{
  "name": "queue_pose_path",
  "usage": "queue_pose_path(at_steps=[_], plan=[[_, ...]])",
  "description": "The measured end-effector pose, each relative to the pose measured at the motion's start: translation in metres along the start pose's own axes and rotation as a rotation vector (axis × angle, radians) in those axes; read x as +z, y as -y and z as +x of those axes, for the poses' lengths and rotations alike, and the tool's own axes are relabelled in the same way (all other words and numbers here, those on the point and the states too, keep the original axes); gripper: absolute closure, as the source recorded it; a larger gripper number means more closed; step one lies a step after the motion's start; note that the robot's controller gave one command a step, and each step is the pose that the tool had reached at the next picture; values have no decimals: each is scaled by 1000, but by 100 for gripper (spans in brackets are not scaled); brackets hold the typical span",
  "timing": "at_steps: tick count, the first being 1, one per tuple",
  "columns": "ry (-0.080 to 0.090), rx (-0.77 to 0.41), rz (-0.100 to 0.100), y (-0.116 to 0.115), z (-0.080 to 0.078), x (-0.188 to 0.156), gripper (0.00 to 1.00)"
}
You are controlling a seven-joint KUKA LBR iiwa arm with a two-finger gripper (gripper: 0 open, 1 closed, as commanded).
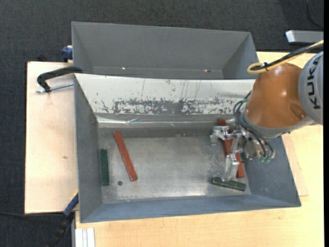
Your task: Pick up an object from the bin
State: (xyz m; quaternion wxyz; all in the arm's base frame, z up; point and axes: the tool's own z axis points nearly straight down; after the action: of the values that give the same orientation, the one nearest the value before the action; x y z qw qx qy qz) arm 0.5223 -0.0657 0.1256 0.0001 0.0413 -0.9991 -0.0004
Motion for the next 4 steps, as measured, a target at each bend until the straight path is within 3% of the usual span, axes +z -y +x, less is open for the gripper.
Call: queue_pose_path(at_steps=[1,2,3,4], plan=[[6,-29,1,36,-14,4,0],[3,-179,2,45,5,26,0],[0,-462,0,34,18,39,0],[1,-463,-1,35,18,42,0]])
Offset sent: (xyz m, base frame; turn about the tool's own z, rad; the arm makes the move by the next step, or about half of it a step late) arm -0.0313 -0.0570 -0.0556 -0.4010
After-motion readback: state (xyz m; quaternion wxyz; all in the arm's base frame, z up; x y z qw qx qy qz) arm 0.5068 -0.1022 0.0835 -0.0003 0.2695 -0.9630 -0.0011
